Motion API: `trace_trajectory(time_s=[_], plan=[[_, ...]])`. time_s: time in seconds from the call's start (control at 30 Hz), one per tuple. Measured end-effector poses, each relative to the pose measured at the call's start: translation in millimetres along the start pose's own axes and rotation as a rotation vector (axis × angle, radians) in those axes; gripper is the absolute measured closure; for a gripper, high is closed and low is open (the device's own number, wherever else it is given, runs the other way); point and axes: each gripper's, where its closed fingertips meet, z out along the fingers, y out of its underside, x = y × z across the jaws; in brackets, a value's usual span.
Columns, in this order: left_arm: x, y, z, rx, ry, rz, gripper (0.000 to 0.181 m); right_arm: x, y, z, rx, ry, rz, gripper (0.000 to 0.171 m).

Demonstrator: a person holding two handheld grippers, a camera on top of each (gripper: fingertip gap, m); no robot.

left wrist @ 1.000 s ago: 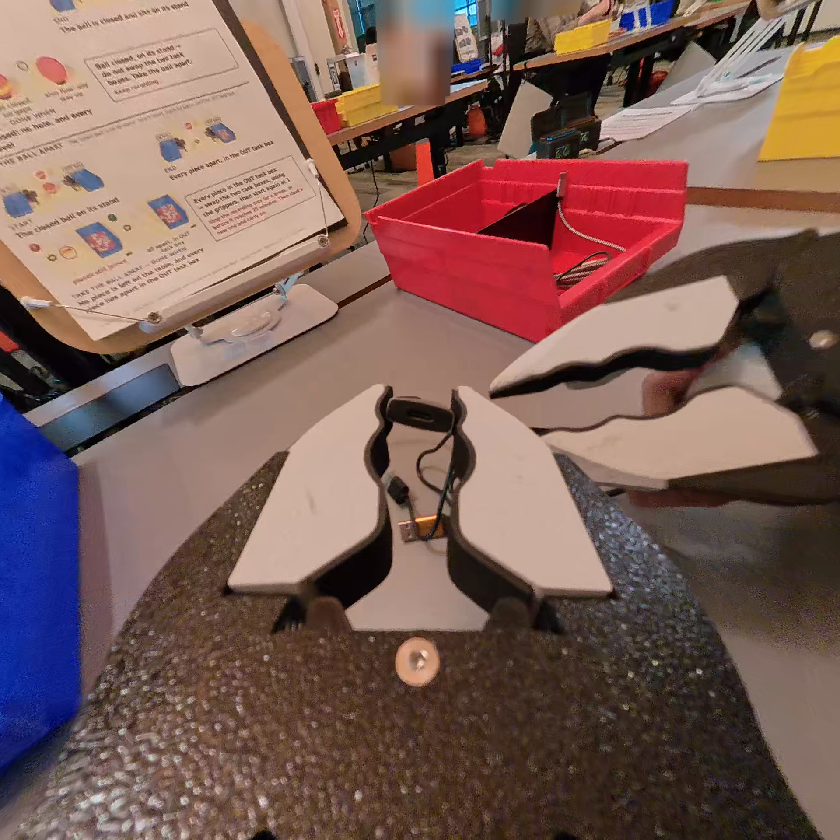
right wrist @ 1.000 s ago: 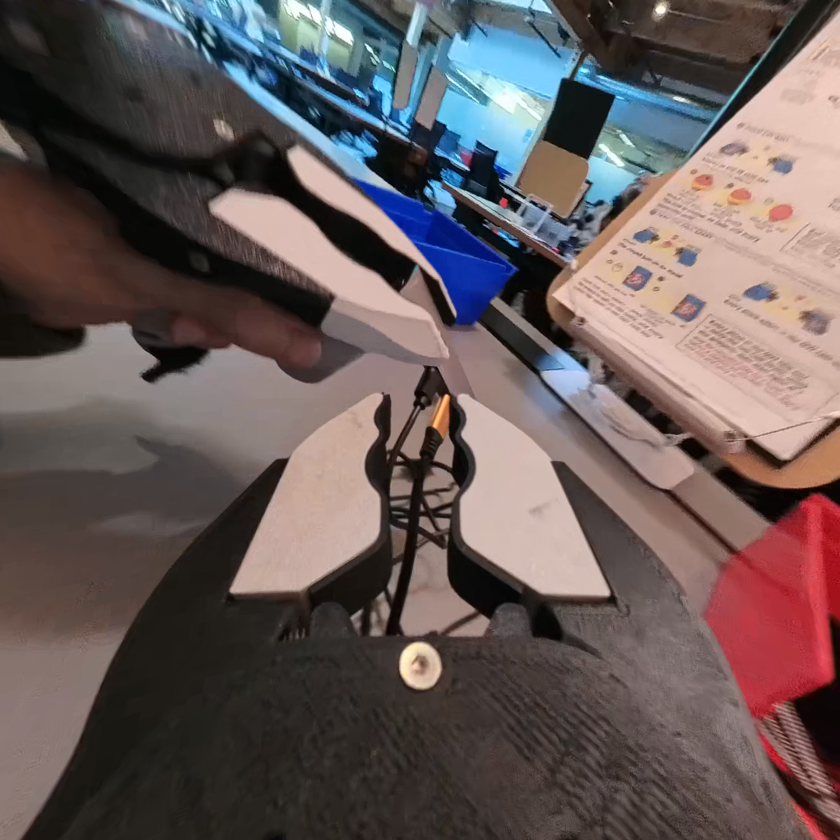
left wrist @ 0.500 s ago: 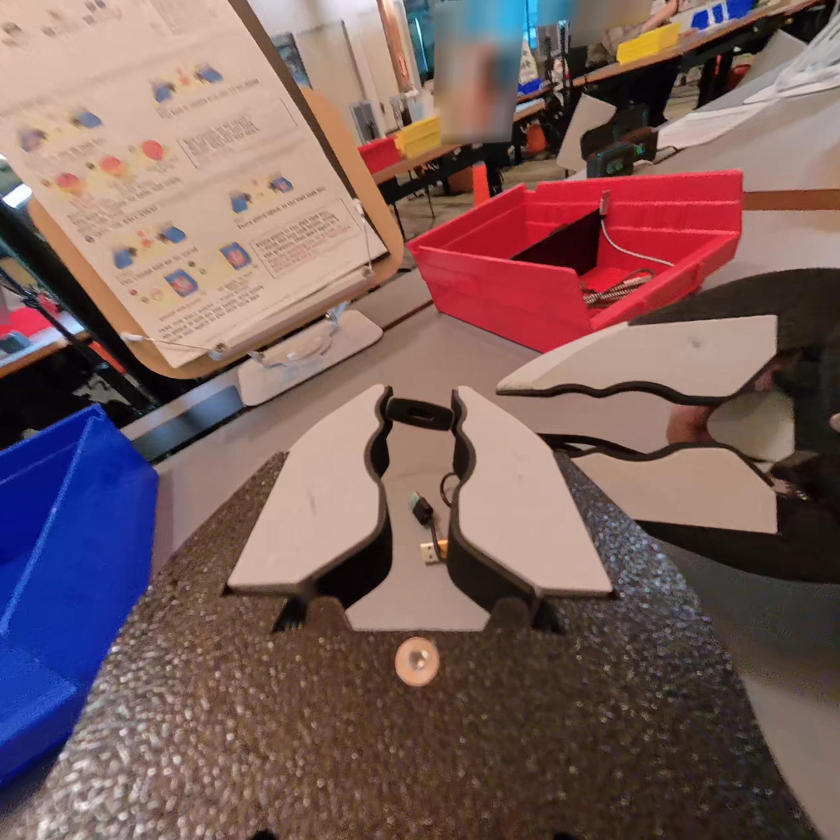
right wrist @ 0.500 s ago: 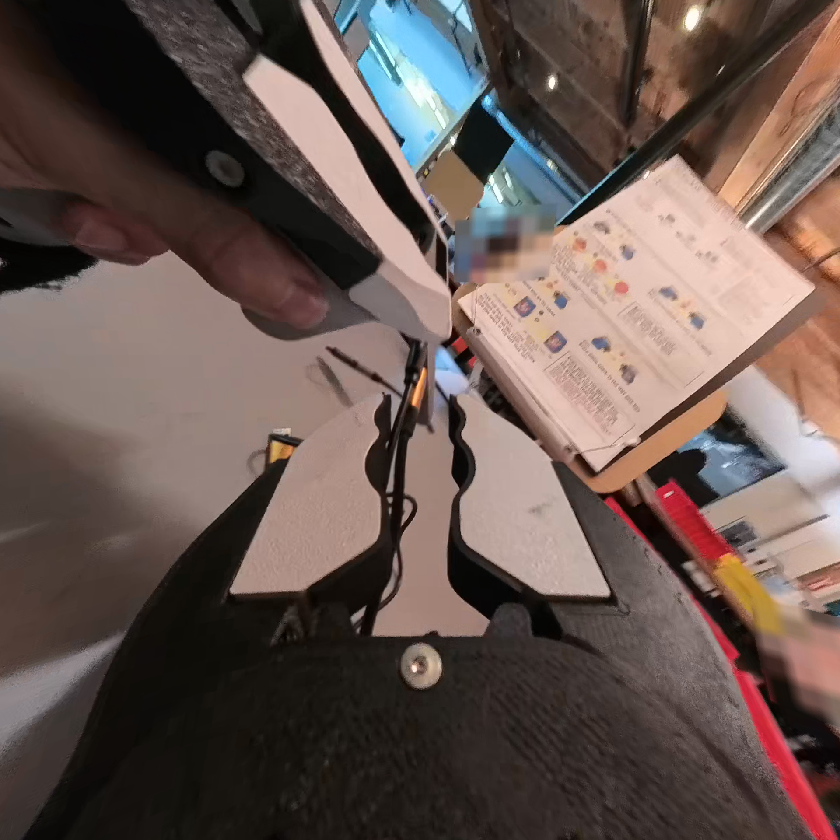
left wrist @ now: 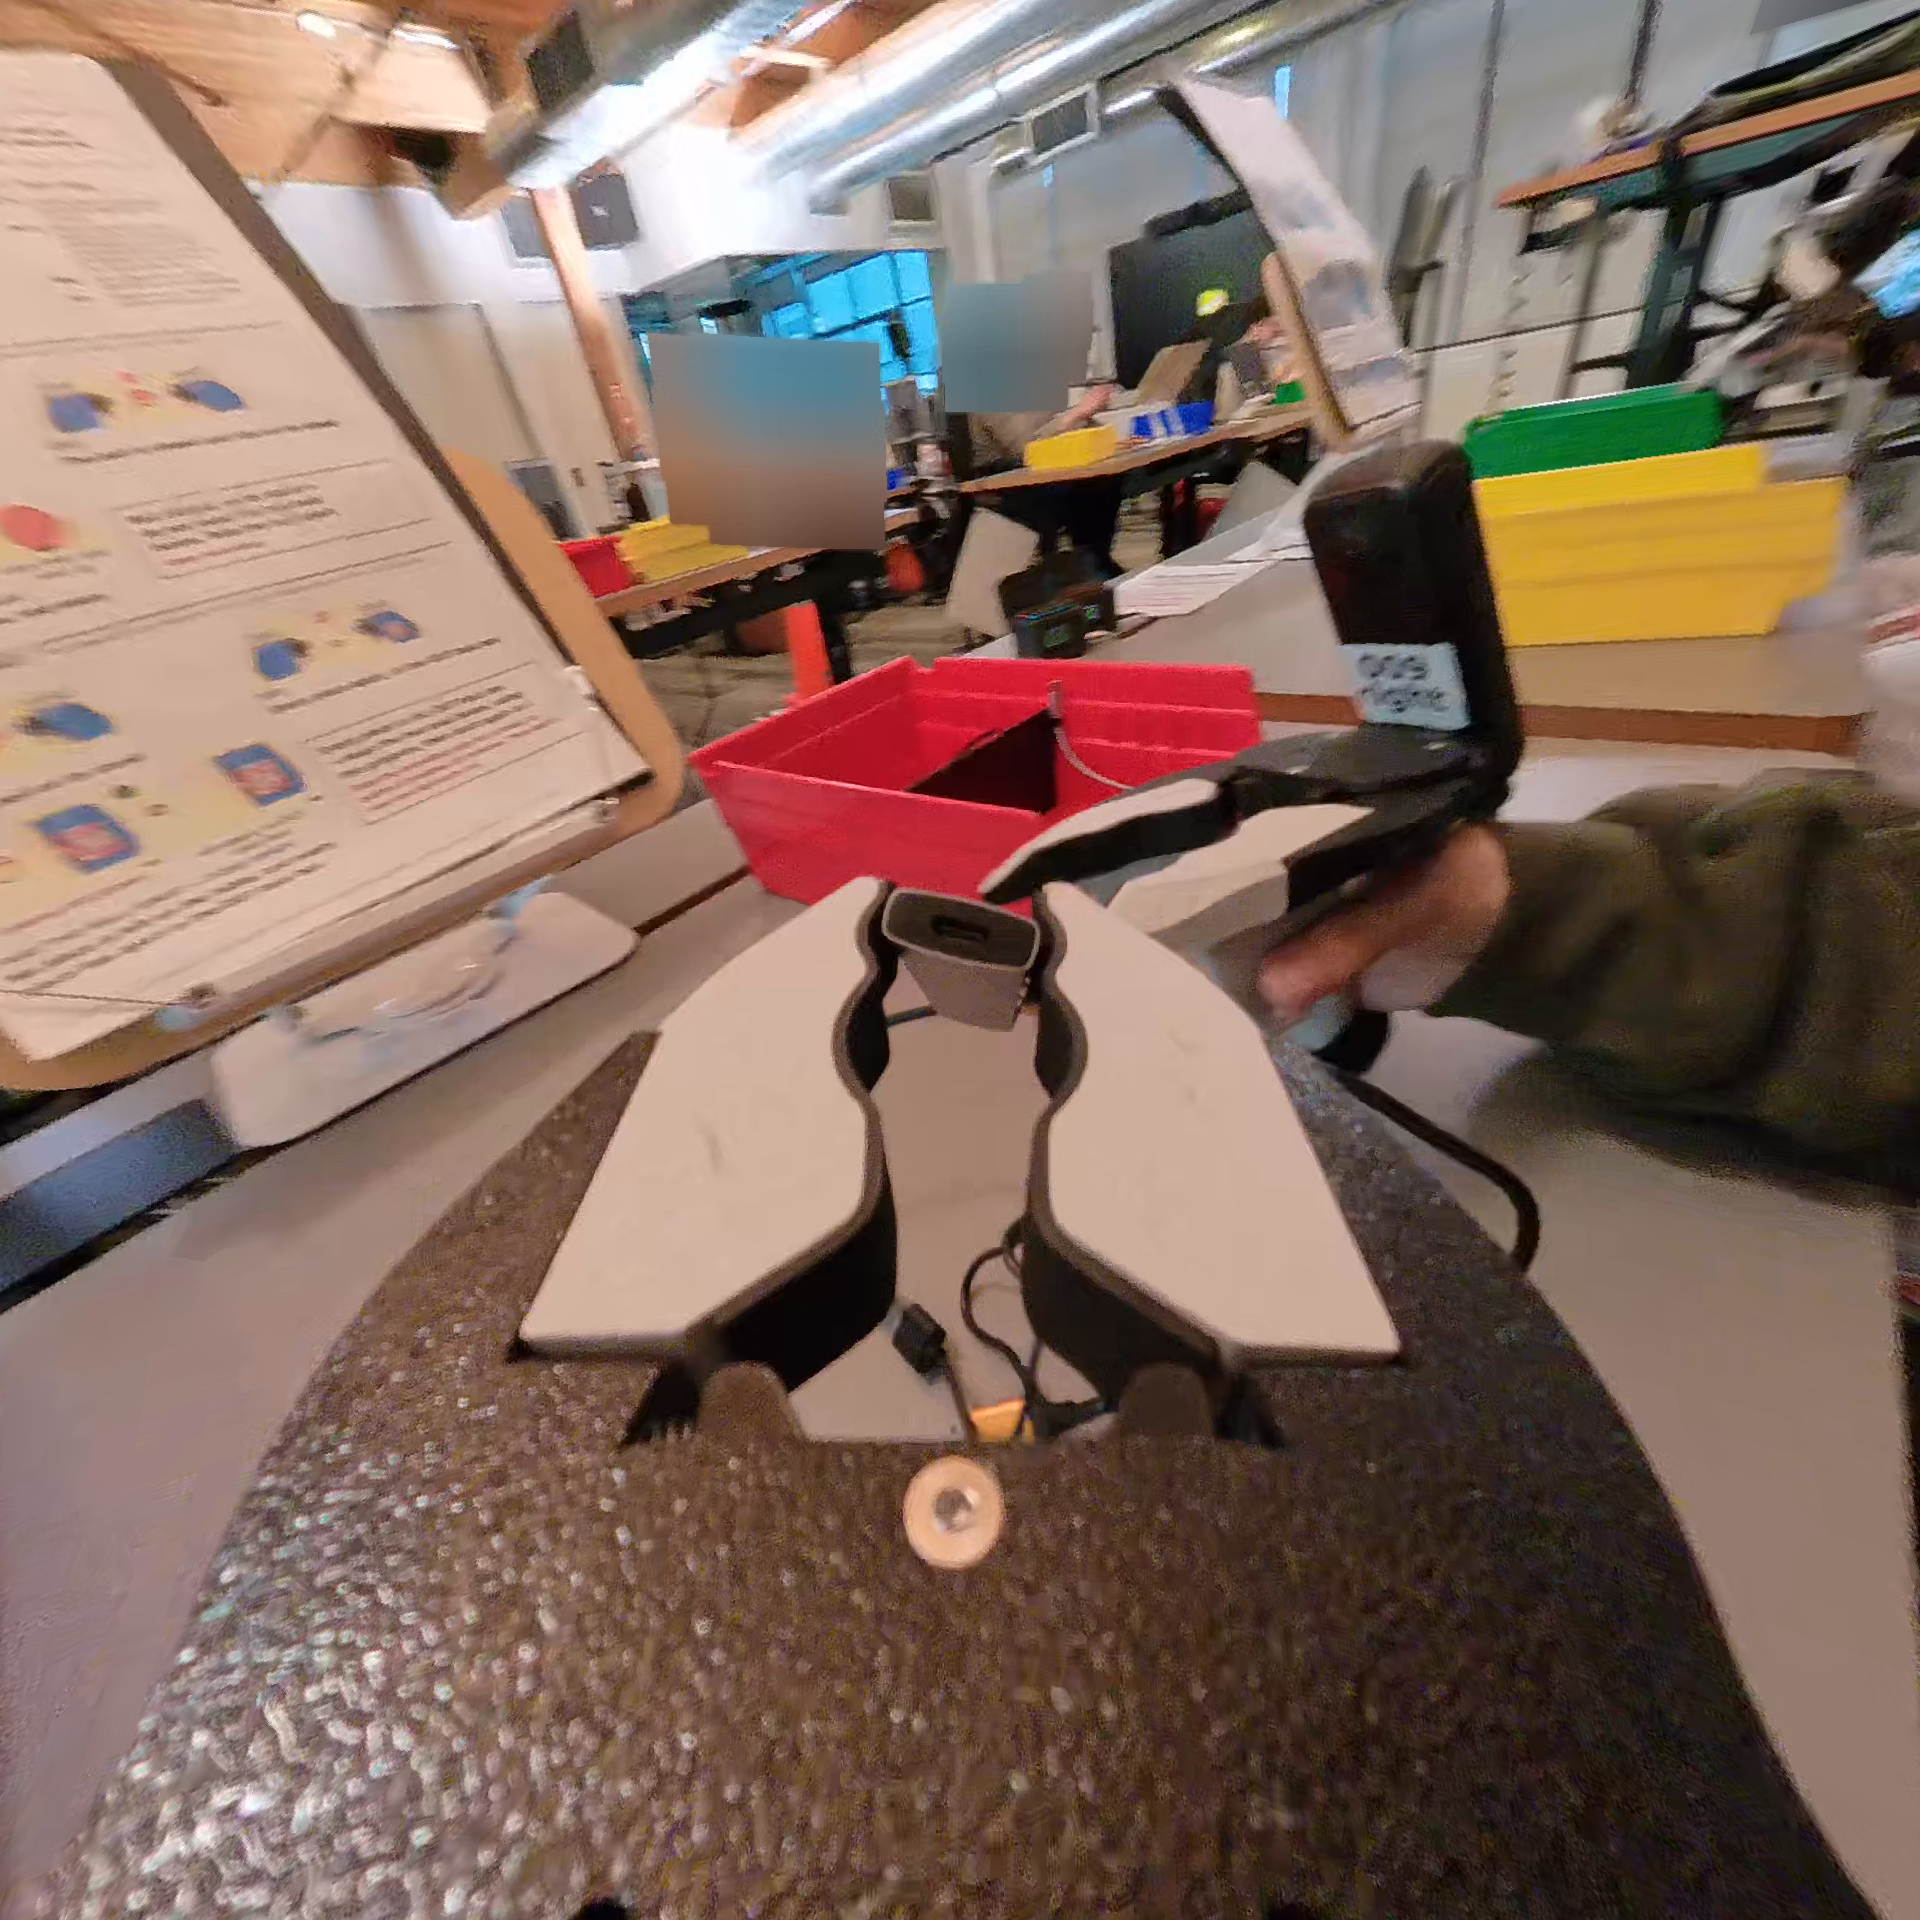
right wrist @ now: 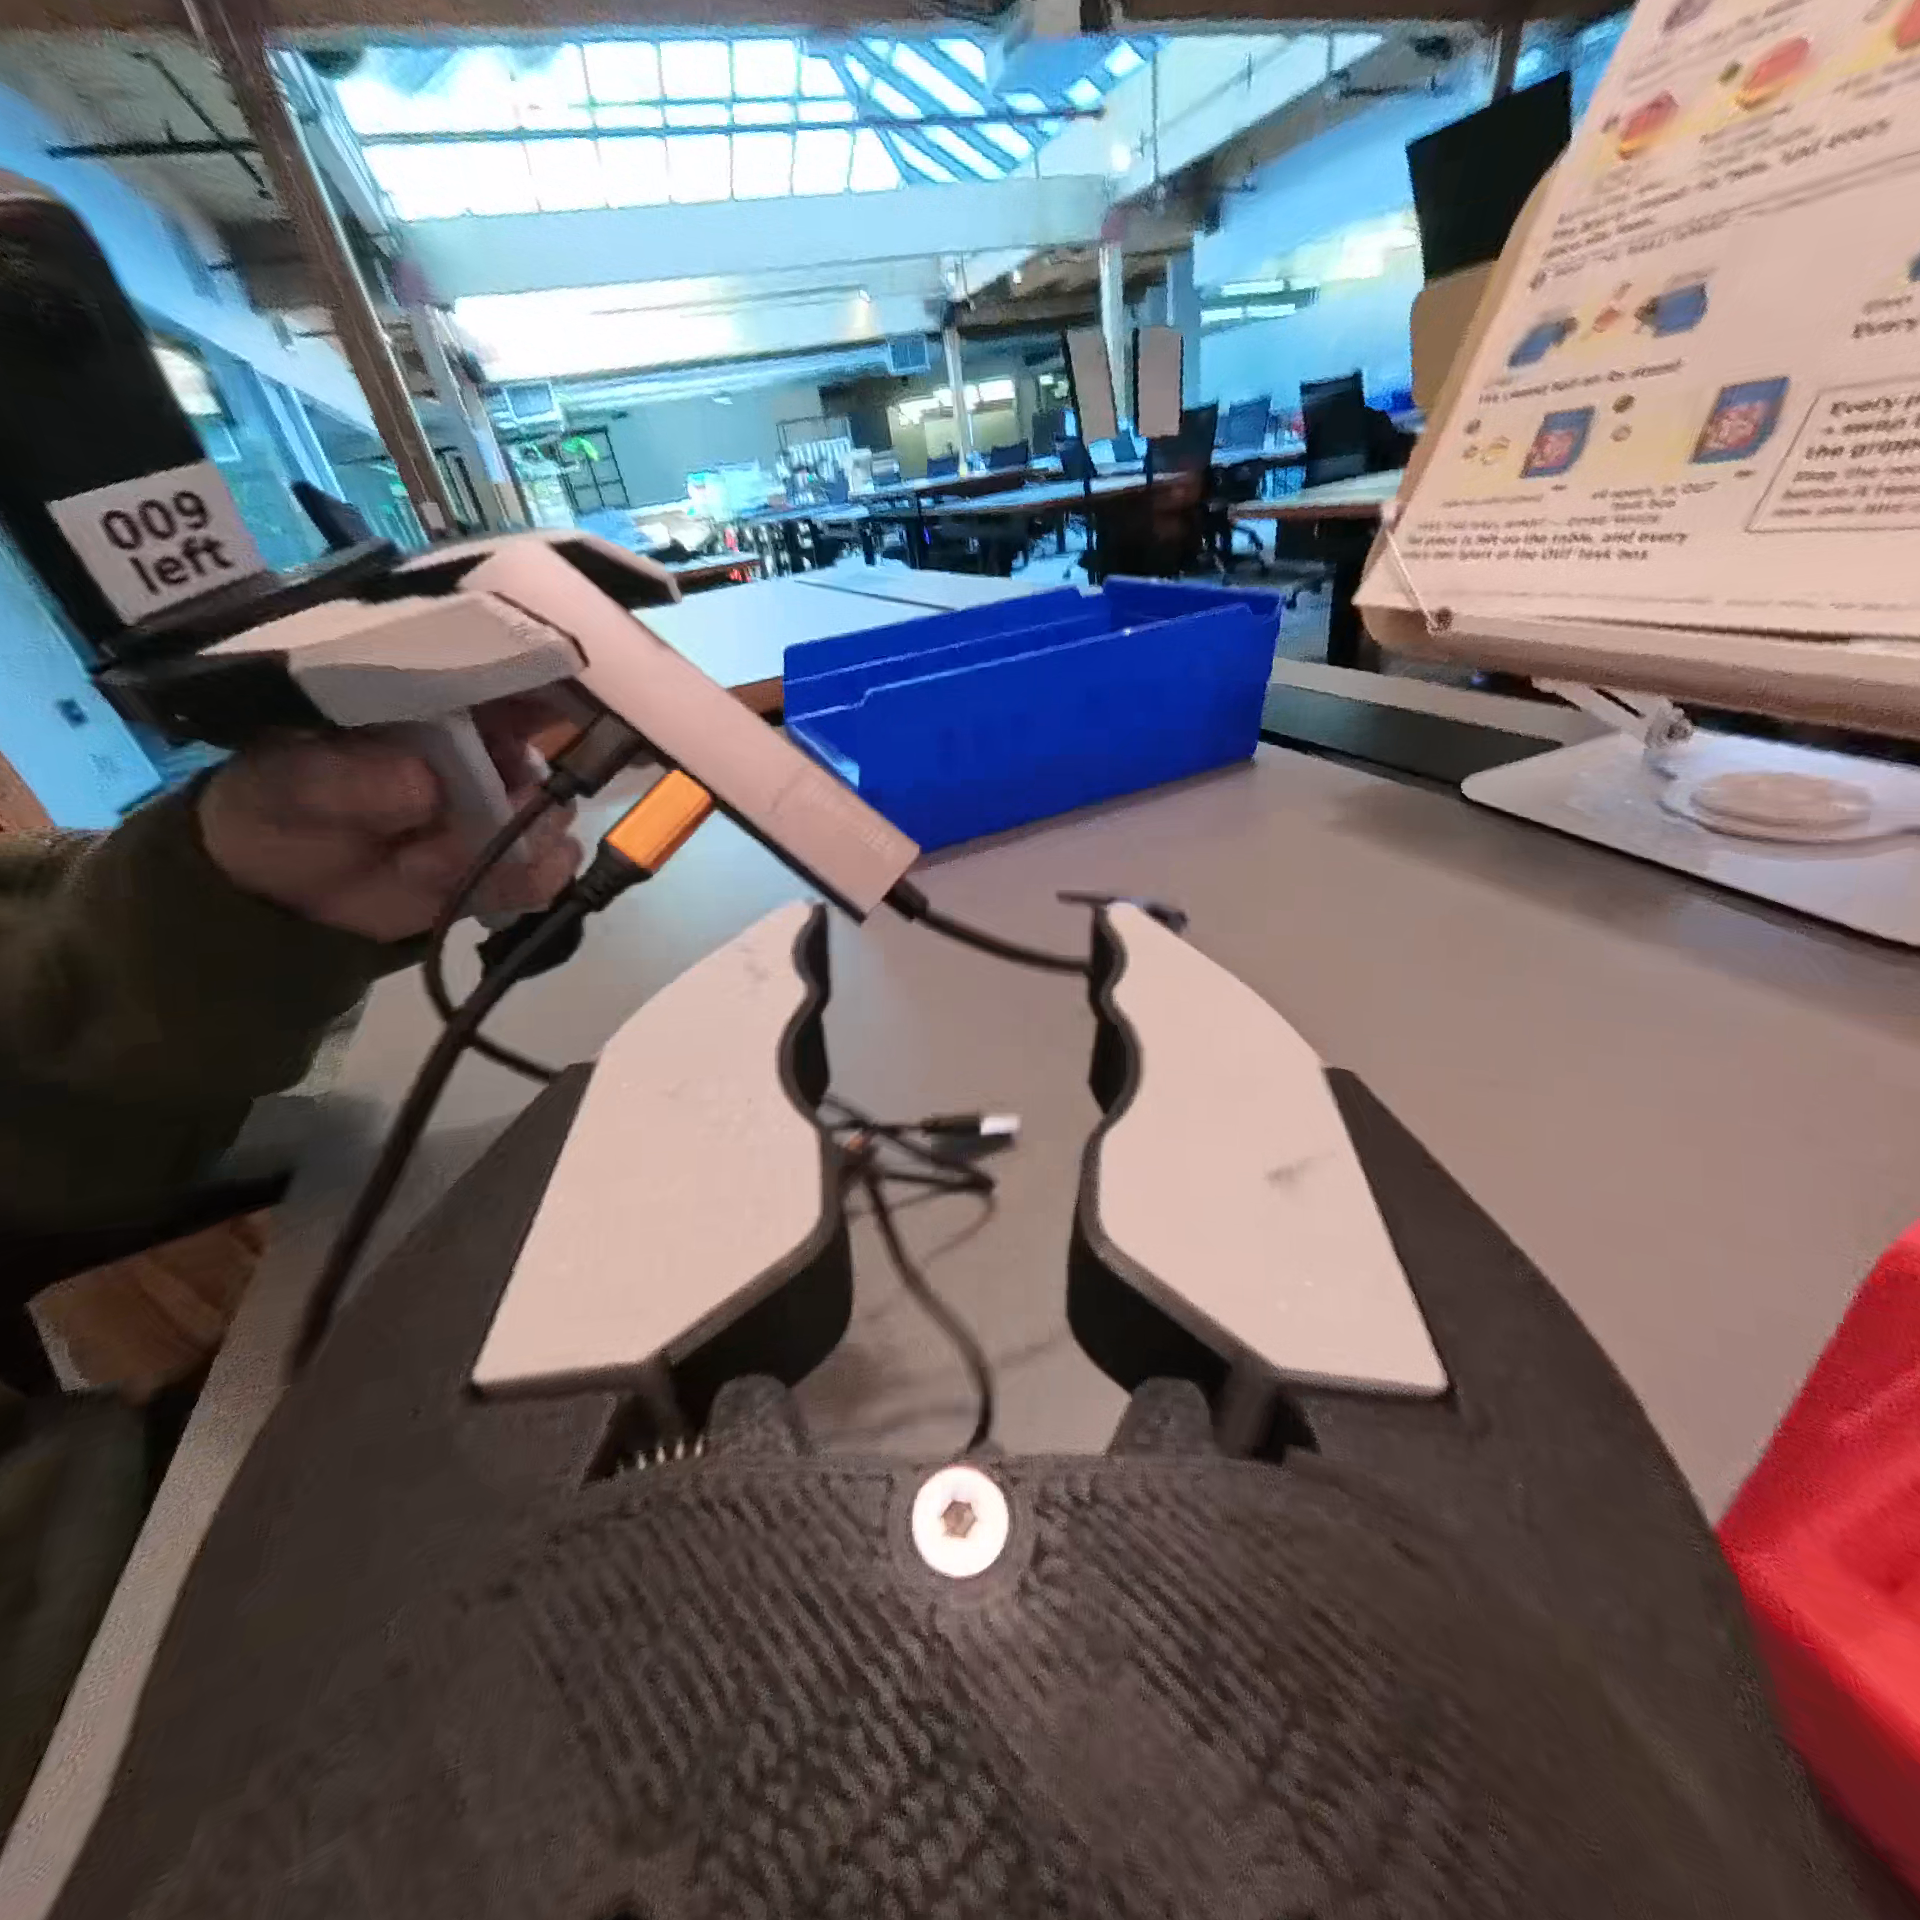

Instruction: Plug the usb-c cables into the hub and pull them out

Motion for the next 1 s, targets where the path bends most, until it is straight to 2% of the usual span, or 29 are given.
trace_trajectory(time_s=[0.03,0.07,0.17,0.33,0.5,0.67,1.0], plan=[[4.3,0.2,1.0,0.004,0.036,-0.018,0.157,-3.3,-0.7,1.8,0.018,-0.009,-0.037,0.114],[8.0,0.2,1.8,0.011,0.065,-0.031,0.157,-10.6,-2.0,3.0,0.031,-0.029,-0.124,0.113],[20.6,1.6,2.7,0.014,0.153,-0.039,0.157,-34.9,4.8,7.2,-0.031,-0.079,-0.417,0.123],[29.9,8.9,3.0,-0.012,0.227,0.000,0.157,-39.2,19.8,10.6,-0.145,-0.092,-0.597,0.147],[33.4,30.4,-6.1,-0.176,0.273,0.122,0.156,-36.5,16.4,1.2,-0.215,-0.097,-0.804,0.147],[33.7,44.5,-12.2,-0.287,0.294,0.161,0.154,-36.5,18.2,-4.3,-0.239,-0.118,-0.902,0.149],[33.0,62.1,-18.2,-0.431,0.325,0.052,0.153,-38.1,24.9,-5.3,-0.325,-0.108,-1.068,0.151]])
